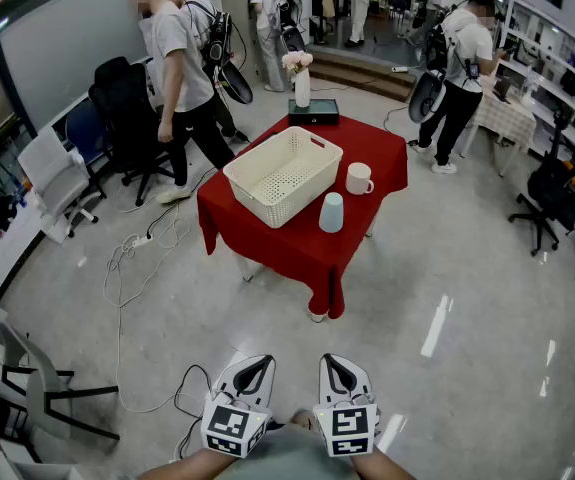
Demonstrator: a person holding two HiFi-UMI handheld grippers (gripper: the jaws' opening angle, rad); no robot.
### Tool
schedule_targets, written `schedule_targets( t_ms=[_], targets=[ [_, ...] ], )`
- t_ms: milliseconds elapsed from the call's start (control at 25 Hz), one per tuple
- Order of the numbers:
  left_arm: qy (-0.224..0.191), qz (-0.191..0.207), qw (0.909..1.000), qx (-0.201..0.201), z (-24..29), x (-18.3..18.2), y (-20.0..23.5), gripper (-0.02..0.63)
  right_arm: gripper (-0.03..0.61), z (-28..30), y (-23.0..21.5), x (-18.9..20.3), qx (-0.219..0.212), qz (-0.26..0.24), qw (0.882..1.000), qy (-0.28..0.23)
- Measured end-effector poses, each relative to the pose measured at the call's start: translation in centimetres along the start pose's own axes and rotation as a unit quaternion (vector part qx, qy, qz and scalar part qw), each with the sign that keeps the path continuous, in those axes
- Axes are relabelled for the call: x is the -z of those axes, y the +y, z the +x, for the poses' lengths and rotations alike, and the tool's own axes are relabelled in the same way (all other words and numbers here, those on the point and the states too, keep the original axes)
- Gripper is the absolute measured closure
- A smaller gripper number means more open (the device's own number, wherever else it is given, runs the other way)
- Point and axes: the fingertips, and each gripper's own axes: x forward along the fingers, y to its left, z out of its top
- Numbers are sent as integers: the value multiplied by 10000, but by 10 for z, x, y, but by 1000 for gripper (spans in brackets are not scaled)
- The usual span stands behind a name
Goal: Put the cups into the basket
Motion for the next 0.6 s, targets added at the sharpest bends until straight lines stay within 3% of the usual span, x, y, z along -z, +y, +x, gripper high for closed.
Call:
schedule_targets(
  t_ms=[440,600],
  targets=[
    [11,-25,10000,-12,7,-4,2,607,568,3,-9,-2,105,19,9999,41],
    [29,-38,10000,-1,10,-6,4,607,568,9,-2,1,-141,132,9997,119]
  ],
)
